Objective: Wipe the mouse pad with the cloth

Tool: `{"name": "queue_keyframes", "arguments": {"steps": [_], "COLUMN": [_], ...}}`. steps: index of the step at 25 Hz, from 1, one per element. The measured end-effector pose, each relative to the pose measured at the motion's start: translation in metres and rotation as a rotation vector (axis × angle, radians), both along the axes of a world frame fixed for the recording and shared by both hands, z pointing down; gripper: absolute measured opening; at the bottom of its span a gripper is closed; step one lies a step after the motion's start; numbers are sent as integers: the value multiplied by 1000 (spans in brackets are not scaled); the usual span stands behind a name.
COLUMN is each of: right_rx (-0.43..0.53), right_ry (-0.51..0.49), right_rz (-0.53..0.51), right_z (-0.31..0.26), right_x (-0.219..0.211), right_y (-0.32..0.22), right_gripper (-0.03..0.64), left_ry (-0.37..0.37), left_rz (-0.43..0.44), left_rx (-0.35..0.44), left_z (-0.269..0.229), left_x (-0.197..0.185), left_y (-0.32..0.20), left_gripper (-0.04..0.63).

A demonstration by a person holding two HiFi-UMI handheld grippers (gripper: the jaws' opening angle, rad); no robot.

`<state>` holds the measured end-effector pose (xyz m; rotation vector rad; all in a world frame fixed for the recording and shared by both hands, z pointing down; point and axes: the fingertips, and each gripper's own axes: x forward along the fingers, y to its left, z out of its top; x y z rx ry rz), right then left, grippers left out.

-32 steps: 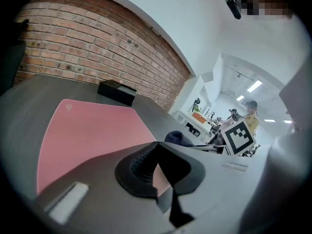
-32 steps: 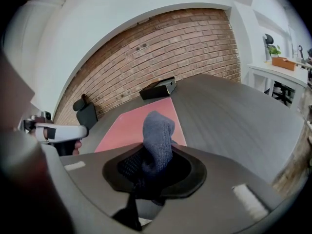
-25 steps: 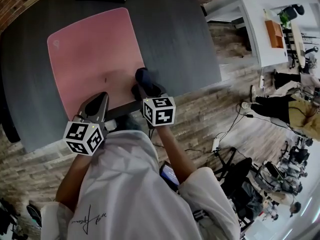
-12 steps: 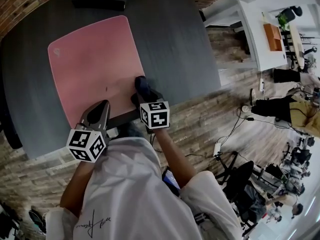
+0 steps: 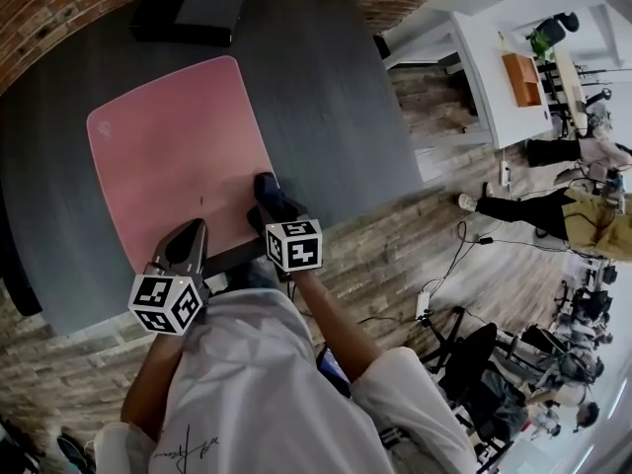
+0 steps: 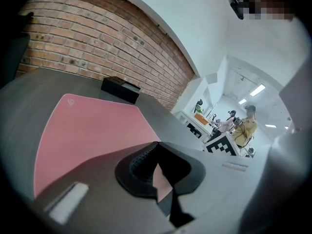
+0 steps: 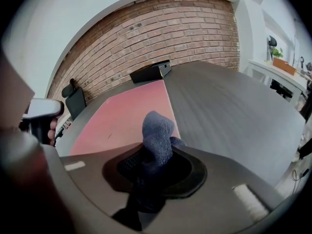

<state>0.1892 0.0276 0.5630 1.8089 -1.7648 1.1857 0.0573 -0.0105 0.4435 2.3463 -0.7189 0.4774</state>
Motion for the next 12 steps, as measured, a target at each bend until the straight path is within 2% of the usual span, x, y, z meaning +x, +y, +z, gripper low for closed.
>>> {"name": "queue_keyframes", "arguments": {"steps": [12], "right_rx": [6], "right_ry": [-10], "right_rz": [29], "right_z": [-1], "right_x": [-2], "right_y": [-3], "right_gripper": [103], "left_ry": [-7], "left_rz": [-12], "left_rx": [-5], "left_z": [2], "left_x": [-8], "left_y": [-5], "left_gripper": [15]}}
